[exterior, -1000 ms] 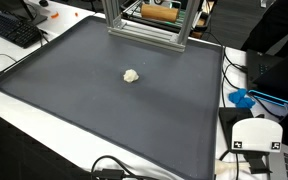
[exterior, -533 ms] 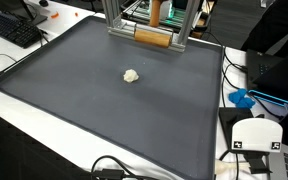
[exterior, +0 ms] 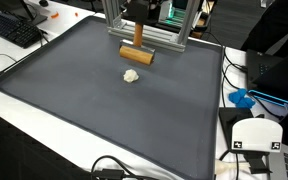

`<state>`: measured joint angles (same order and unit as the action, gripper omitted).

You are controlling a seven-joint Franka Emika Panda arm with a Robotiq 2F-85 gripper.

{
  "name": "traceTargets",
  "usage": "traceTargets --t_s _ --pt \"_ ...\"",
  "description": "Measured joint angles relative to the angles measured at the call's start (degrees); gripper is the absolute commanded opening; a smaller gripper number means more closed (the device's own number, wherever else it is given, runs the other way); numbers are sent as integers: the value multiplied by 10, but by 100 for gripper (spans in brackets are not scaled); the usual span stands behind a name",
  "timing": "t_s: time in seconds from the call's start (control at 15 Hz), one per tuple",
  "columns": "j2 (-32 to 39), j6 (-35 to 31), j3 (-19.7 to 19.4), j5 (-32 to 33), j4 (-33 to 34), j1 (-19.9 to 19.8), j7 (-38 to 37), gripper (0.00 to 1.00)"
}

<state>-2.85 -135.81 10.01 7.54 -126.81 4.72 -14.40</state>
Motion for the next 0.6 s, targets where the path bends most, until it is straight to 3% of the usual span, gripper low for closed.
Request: traceTargets --t_s 0.07,0.13,0.53,0.6 --pt "12 -2 -3 5 7 0 -5 22" --pt "22 -3 -6 8 13 0 -8 47" --pt "53 -3 -13 9 35 1 -9 47" --pt "53 -3 -13 9 35 1 -9 22"
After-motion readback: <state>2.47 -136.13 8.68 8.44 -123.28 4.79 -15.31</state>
